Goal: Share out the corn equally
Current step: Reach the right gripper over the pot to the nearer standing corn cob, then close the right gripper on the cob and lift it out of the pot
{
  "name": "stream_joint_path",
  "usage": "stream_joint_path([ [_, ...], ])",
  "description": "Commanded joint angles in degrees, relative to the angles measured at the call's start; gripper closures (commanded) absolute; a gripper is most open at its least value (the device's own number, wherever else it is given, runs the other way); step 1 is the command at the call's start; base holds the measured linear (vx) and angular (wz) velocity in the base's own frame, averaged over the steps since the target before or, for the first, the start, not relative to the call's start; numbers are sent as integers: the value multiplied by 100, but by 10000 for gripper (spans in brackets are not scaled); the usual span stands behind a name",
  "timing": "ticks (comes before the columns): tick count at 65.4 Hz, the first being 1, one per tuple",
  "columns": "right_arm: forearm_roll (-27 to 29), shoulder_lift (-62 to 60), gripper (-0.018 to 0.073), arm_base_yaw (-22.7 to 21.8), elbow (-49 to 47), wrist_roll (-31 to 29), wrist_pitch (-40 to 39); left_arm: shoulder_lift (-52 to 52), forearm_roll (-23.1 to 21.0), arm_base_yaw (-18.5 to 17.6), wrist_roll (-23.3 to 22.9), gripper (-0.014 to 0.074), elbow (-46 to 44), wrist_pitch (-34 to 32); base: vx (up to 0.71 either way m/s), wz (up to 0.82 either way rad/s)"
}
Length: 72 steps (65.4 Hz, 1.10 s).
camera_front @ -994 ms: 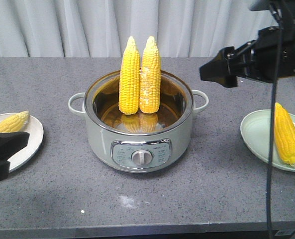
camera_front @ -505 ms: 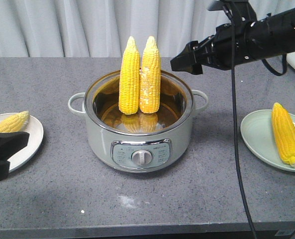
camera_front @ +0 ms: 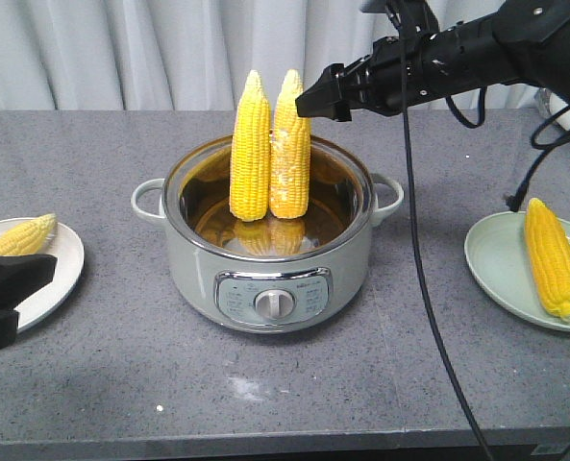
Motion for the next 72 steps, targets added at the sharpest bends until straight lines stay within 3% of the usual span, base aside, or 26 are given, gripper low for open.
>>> stream_joint_path([
  [1,469,-75,-35,-46,-402,-148,-134,-63,-109,-24,-8,126,-156,-378,0,0],
  [25,1580,698,-35,-46,-903,-741,-32,-63,-109,-24,-8,126,-156,-378,0,0],
  [39,1783,893,-26,-46,-1042,-755,153,-63,-109,-24,-8,126,-156,-378,0,0],
  [72,1819,893,266,-46,-1042,-775,154,-63,-109,-24,-8,126,-156,-378,0,0],
])
